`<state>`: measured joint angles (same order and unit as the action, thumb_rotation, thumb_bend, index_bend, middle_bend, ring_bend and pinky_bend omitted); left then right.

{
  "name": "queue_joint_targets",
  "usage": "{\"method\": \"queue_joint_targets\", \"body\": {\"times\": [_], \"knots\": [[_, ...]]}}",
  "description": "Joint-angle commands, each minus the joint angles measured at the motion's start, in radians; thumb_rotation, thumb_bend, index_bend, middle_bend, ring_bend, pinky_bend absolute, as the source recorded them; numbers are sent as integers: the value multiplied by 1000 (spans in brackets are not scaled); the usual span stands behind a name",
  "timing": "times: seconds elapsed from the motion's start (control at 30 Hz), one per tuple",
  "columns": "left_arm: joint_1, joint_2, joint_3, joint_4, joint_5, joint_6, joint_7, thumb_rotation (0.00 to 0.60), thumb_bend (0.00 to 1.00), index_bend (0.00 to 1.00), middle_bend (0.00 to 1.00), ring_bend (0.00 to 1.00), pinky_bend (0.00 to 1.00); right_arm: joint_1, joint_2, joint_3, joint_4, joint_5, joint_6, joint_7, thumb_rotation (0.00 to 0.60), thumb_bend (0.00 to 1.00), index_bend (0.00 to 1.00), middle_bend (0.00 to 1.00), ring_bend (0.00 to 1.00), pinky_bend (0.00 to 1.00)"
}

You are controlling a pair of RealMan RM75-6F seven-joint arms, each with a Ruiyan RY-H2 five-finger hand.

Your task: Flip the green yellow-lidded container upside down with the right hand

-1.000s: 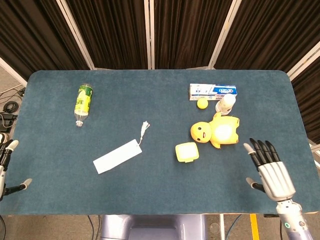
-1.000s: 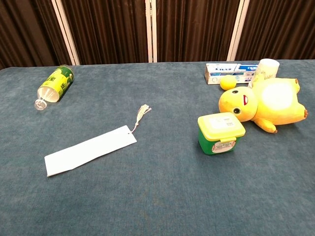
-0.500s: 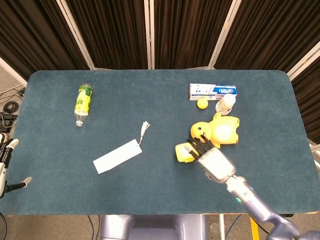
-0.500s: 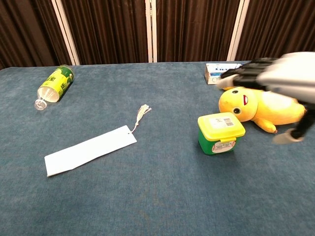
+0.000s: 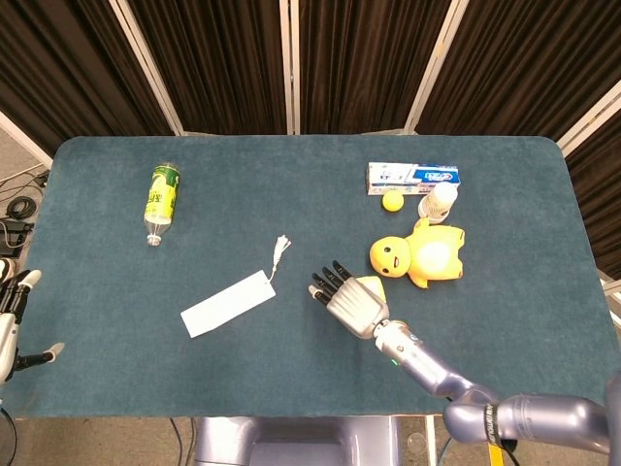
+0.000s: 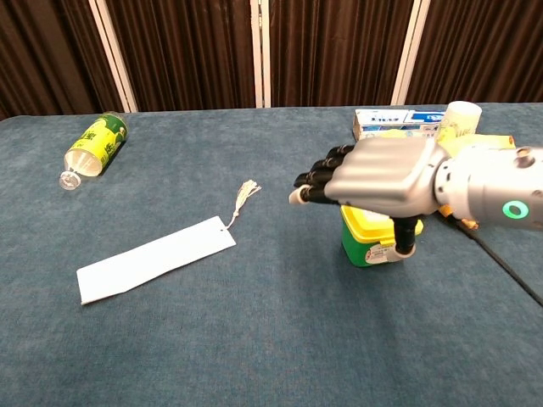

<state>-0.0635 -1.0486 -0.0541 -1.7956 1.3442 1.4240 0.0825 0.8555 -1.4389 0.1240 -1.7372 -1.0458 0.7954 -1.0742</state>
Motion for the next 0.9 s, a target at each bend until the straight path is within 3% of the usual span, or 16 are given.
{"method": "queue_joint_targets", "body": {"times": [0.03,0.13,0.23,0.33,0.4,0.53,0.7,0.9], "knots": [[-1,-1,0,1,0,-1,0,600,0,0,0,0,0,46,-43,-30,36,83,23,-66,600,0,0,2,0,135],[-1,0,1,0,2,0,-2,600,0,0,0,0,0,72,-63,-46,61,142,42,-98,600,20,0,61,13,210],[-1,1,1,0,3,0,-6,600,0,0,0,0,0,90,-78,-63,87,160,63,-115,600,104,18,186,122,344],[0,2,1,1,4,2,-12,600,0,0,0,0,0,105,-85,-90,122,124,87,-143,600,199,117,305,245,469],[0,3,1,2,4,1,-15,600,0,0,0,0,0,107,-88,-107,138,103,101,-146,600,296,239,414,356,581],[-1,4,2,3,5,-1,-17,600,0,0,0,0,0,101,-82,-116,137,83,111,-104,600,429,377,514,468,663],[-1,4,4,1,8,-3,-18,600,0,0,0,0,0,74,-43,-110,119,-59,136,68,600,473,381,536,491,671],[-3,5,8,-2,14,-8,-26,600,0,0,0,0,0,15,8,-77,100,-200,164,444,600,474,424,544,493,669]]}}
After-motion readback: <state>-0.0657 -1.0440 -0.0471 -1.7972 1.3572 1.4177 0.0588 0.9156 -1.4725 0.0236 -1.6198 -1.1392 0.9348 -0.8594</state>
